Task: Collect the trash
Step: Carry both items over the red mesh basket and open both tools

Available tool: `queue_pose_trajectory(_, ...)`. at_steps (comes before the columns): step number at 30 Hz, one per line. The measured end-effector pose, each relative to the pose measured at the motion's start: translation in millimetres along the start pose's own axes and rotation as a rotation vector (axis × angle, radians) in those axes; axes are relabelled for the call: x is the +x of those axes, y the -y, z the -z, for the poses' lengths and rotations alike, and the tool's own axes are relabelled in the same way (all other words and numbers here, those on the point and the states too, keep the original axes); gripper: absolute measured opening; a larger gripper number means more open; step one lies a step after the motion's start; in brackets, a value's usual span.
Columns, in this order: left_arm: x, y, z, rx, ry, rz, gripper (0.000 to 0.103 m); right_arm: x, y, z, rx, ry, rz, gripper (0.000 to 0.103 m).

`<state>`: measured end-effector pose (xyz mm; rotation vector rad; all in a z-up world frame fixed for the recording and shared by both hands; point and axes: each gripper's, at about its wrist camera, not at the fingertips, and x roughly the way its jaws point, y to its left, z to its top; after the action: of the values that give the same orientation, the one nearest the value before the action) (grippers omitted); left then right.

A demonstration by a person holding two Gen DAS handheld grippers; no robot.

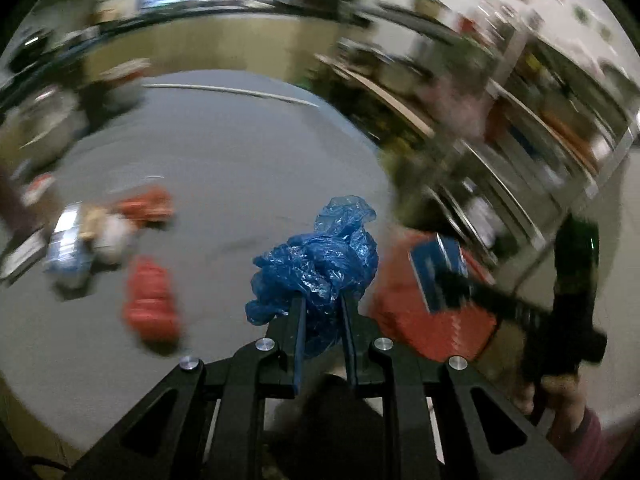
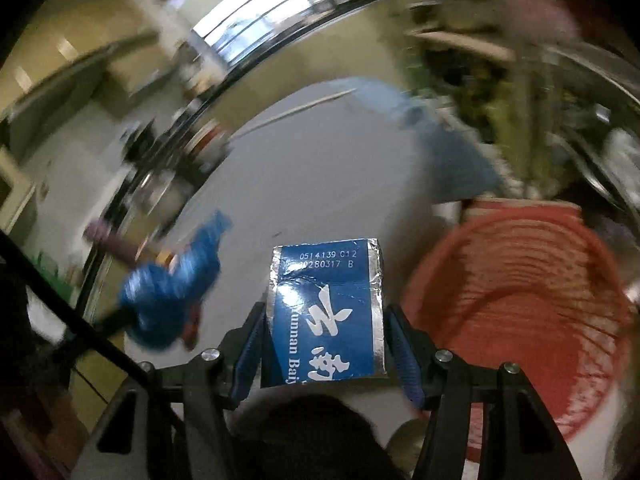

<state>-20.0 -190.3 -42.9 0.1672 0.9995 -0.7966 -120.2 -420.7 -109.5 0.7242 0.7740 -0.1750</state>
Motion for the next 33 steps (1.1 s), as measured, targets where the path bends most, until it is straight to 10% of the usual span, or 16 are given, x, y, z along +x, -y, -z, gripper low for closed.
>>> queue_pose_trajectory(8,72.5,111.5,1.0,0.215,-0.14,0.088,0.021,-56.9,108.3,10.6,0.305,0.081,0.041,0.069)
queue_pose_trajectory(15,87.3,118.3,1.6,0.229,-0.137,0.072,0.053,-73.2,119.9,12.8,0.354,0.149,-0.01,0.072)
queue_pose_trajectory(33,-41.1,-142.4,48.8,-0.252,0.036,-0.263,0.065,30.7,-44.1,8.7,0.008,-0.074,-0.173,0.072)
